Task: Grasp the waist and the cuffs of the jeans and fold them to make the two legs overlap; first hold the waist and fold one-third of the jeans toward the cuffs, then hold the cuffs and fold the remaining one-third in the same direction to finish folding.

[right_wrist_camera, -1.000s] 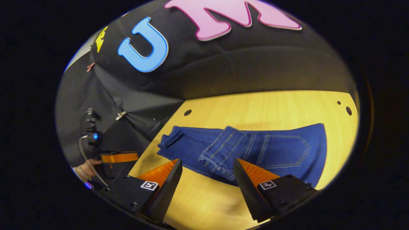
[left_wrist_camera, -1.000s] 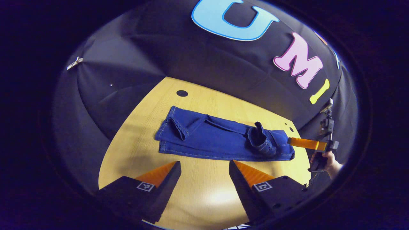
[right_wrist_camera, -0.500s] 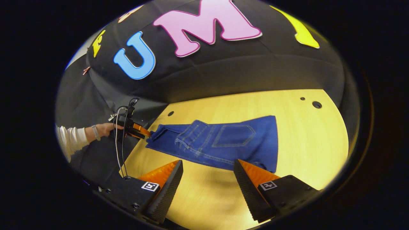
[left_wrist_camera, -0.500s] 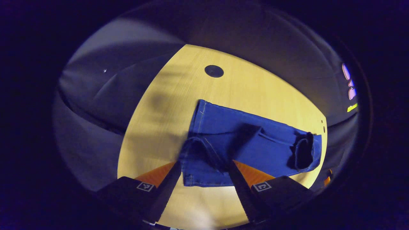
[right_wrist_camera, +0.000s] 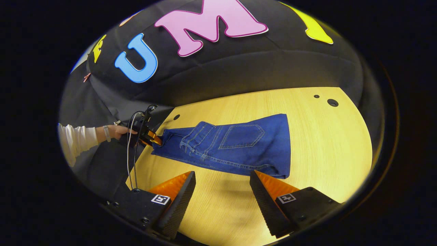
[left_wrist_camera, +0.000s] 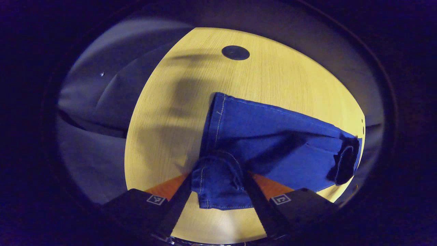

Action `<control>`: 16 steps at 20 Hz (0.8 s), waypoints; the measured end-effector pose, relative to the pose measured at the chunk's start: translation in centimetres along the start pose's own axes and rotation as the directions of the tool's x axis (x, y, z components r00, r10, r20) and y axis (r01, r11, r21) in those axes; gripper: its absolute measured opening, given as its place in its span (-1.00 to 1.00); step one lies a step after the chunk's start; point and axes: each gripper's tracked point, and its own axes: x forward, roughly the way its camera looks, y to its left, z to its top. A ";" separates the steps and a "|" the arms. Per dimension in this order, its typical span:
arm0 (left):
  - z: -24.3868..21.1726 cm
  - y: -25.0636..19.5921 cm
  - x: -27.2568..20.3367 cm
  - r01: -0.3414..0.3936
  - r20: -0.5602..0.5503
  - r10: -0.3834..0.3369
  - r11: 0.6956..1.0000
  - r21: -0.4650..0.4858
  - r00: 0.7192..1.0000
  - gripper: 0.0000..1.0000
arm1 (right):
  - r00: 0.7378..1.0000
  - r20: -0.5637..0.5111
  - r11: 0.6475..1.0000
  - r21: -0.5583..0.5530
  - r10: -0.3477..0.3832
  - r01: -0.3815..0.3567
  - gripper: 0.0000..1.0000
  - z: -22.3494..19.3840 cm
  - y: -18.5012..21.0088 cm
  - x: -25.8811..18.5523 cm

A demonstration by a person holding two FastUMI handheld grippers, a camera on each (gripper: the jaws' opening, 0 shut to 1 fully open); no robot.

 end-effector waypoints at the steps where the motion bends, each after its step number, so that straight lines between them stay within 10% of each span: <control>1: -0.1 -0.4 0.2 0.014 -0.001 -0.014 1.000 -0.004 1.000 0.85 | 1.000 0.000 1.000 -0.001 0.001 -0.001 0.94 -0.1 -0.1 -0.1; 5: 0.0 -2.4 0.0 0.076 0.025 -0.076 0.997 -0.024 0.997 -0.51 | 1.000 -0.005 1.000 -0.006 0.000 0.000 0.94 -0.2 -0.1 -0.3; 7: 0.1 -2.9 -0.5 0.104 0.023 -0.103 0.993 -0.061 0.994 -0.73 | 1.000 0.003 1.000 -0.013 0.008 -0.008 0.94 0.0 -0.1 -0.7; 11: 0.9 -7.0 -6.4 0.273 0.105 -0.270 0.962 -0.016 0.957 -0.77 | 1.000 0.031 1.000 -0.008 -0.002 0.002 0.94 0.8 -0.7 -2.1; 16: 1.6 -18.1 -18.0 0.484 0.222 -0.493 0.870 0.096 0.841 -0.78 | 0.996 0.083 1.000 0.003 0.008 -0.008 0.94 2.2 -0.7 -3.8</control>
